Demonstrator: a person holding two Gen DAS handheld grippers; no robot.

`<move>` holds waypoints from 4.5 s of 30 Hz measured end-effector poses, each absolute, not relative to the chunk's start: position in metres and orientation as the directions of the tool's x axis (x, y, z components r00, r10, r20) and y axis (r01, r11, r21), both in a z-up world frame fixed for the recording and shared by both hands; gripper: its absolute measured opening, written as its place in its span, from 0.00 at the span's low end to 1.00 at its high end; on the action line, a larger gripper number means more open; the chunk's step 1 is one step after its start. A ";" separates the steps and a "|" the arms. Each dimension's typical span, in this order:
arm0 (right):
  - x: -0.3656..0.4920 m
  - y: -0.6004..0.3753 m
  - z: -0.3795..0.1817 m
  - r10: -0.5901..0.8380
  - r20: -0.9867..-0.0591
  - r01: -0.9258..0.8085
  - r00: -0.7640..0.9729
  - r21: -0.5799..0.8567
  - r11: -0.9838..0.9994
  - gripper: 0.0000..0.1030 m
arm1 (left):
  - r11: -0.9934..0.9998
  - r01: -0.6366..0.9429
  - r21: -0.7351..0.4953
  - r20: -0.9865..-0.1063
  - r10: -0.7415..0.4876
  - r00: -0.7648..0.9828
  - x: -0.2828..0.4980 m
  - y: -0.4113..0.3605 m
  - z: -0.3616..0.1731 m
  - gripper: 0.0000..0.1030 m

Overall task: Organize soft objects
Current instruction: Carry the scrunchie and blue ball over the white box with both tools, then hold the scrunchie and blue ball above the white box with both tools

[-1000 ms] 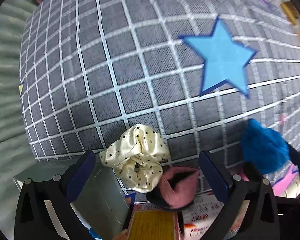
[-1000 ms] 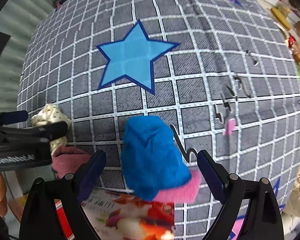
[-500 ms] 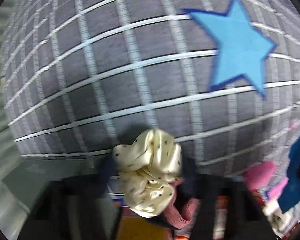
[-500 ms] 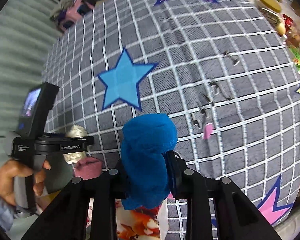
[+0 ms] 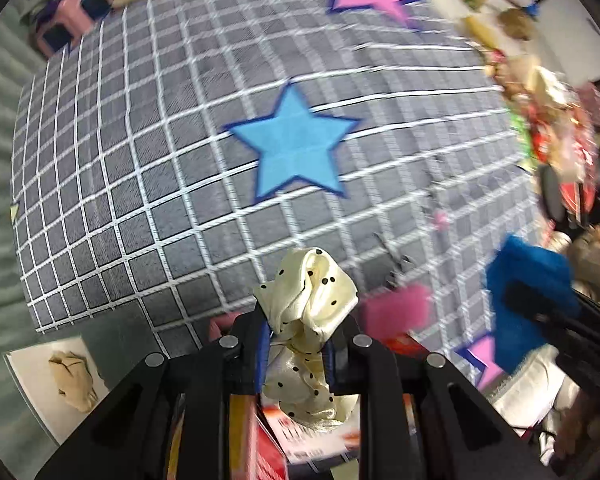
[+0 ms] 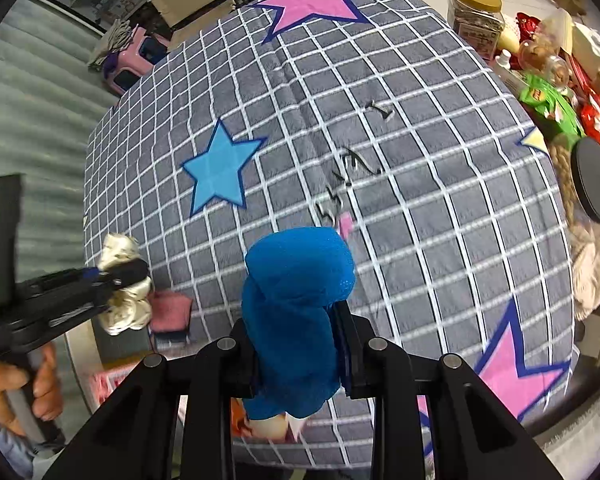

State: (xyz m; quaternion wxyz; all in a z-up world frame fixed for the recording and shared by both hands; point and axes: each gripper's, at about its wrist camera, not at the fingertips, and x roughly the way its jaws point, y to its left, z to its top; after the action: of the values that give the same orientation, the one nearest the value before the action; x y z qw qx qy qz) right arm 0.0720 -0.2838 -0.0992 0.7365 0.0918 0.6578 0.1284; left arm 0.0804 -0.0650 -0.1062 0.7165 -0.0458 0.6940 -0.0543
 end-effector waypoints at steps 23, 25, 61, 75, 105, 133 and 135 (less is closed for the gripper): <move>-0.054 -0.181 -0.056 0.322 -0.940 -0.225 0.113 0.292 0.930 0.29 | 0.988 0.066 -0.141 -0.960 -0.152 0.236 -0.089 0.010 -0.022 0.23; -0.061 -0.170 -0.052 0.320 -0.940 -0.249 0.119 0.283 0.926 0.29 | 0.991 0.035 -0.126 -0.960 -0.130 0.247 -0.099 0.022 -0.022 0.23; -0.131 0.010 -0.035 0.340 -0.940 -0.709 0.023 0.224 0.668 0.29 | 0.940 -0.328 -0.091 -0.990 -0.049 0.132 -0.201 0.148 -0.085 0.23; -0.133 0.036 -0.027 0.330 -0.943 -0.743 0.036 0.196 0.640 0.29 | 0.937 -0.342 -0.067 -0.988 -0.015 0.152 -0.188 0.151 -0.080 0.23; -0.127 0.045 -0.035 0.303 -0.953 -0.745 0.016 0.191 0.639 0.29 | 0.934 -0.354 -0.053 -0.989 -0.001 0.145 -0.184 0.158 -0.085 0.23; -0.129 0.039 -0.032 0.310 -0.950 -0.728 0.028 0.193 0.658 0.29 | 0.945 -0.325 -0.042 -0.989 0.007 0.147 -0.181 0.151 -0.084 0.23; -0.129 0.039 -0.032 0.310 -0.950 -0.727 0.030 0.192 0.660 0.29 | 0.945 -0.325 -0.042 -0.989 0.006 0.147 -0.182 0.151 -0.084 0.23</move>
State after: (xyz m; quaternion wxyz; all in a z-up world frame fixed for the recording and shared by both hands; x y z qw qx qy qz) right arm -0.1289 0.0387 -0.0319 0.6955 -0.1770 0.5883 0.3727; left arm -0.1815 0.1510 -0.0839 0.7472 -0.1239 0.6435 0.1109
